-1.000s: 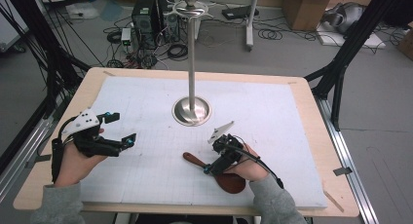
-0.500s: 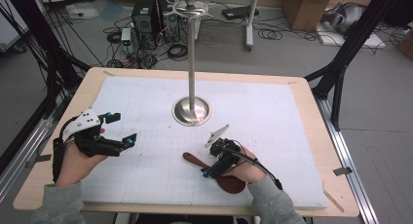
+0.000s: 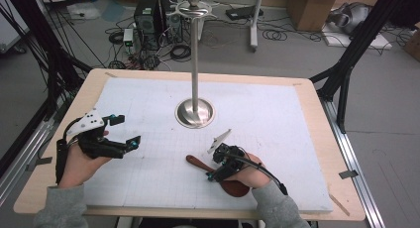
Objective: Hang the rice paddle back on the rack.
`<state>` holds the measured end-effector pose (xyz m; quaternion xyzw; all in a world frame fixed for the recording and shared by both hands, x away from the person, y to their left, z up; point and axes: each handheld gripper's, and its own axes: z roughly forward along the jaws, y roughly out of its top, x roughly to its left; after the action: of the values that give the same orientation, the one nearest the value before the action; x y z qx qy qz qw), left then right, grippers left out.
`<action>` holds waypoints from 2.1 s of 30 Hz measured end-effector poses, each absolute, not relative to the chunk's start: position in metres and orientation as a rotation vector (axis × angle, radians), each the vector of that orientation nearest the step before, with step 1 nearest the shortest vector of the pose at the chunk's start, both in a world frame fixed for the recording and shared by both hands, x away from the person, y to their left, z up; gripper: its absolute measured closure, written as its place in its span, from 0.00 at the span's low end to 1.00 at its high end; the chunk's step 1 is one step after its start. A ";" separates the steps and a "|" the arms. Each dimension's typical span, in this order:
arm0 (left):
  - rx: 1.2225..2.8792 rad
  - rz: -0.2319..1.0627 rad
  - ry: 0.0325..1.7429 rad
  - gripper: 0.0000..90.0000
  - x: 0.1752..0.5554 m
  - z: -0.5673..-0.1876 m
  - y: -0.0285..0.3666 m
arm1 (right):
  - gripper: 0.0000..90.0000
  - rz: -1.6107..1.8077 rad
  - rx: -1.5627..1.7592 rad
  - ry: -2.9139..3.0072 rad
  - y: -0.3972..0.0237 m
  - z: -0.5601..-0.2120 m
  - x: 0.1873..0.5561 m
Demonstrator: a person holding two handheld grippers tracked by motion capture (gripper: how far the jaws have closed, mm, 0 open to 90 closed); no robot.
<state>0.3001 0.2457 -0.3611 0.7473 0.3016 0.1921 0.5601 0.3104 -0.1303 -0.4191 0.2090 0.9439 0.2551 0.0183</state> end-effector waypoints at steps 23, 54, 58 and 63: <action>1.764 0.443 0.705 0.05 0.303 -0.361 0.242 | 0.67 0.742 0.683 2.901 -0.125 -0.418 0.300; 1.770 0.444 0.712 0.05 0.304 -0.363 0.241 | 0.81 0.684 0.688 2.905 -0.123 -0.415 0.296; 1.776 0.440 0.711 0.05 0.305 -0.363 0.242 | 0.82 0.683 0.689 2.904 -0.123 -0.415 0.296; 1.775 0.442 0.711 0.05 0.305 -0.364 0.242 | 0.82 0.689 0.679 2.904 -0.124 -0.415 0.296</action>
<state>0.3048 0.2418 -0.3636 0.7517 0.3013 0.1873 0.5560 0.2965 -0.1236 -0.4153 0.2217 0.9479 0.2250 0.0404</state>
